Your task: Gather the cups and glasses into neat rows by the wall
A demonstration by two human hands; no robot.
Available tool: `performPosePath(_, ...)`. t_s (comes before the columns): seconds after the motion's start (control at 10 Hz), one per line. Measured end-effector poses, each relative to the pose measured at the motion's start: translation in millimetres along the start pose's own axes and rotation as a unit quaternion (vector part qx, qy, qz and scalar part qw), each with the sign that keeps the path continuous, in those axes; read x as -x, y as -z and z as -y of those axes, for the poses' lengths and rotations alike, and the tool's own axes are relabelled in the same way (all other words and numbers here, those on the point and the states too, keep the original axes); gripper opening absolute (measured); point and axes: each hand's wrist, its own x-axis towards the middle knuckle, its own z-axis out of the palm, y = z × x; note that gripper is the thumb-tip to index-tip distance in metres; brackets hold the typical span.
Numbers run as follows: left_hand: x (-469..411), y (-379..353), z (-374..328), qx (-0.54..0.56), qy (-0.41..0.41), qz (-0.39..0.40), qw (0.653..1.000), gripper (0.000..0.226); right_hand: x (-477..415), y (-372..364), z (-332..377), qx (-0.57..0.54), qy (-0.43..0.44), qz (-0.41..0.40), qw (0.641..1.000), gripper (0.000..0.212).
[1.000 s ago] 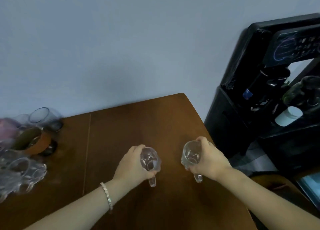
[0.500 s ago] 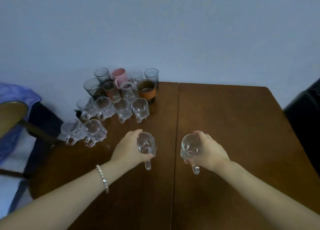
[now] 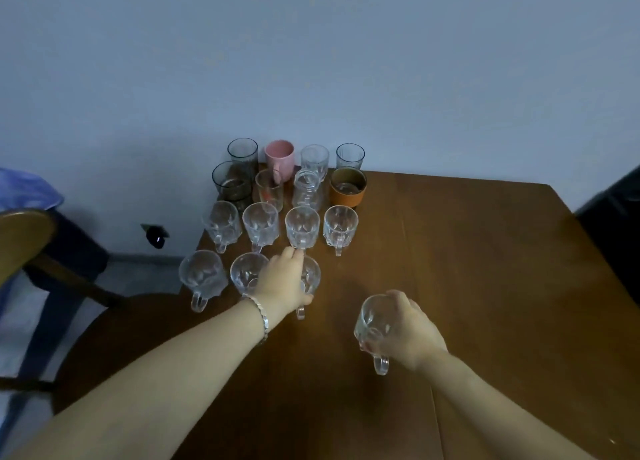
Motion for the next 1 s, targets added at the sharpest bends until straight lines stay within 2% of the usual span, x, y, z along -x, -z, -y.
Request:
performPosePath(0.3, -39, -16, 9, -0.032, -0.017, 0.055, 0.998, 0.087, -50, -23, 24, -0.069, -0.057, -0.082, 0.993, 0.085)
performPosePath(0.6, -49, -30, 21, 0.017, -0.030, 0.044, 0.998, 0.092, -110, -48, 47, -0.017, -0.050, -0.041, 0.998, 0.088)
performPosePath(0.8, -47, -31, 22, 0.005, -0.037, 0.038, 0.999, 0.091, -109, -41, 48, 0.003, -0.047, -0.023, 0.999, 0.123)
performPosePath(0.9, -39, -27, 18, -0.031, -0.046, 0.030, 0.998, 0.093, -96, -29, 37, 0.035, -0.066, 0.042, 0.996, 0.110)
performPosePath(1.0, -27, -16, 4, -0.062, -0.069, 0.025, 0.995, 0.077, -78, -14, 14, 0.115, -0.086, 0.152, 0.978, 0.070)
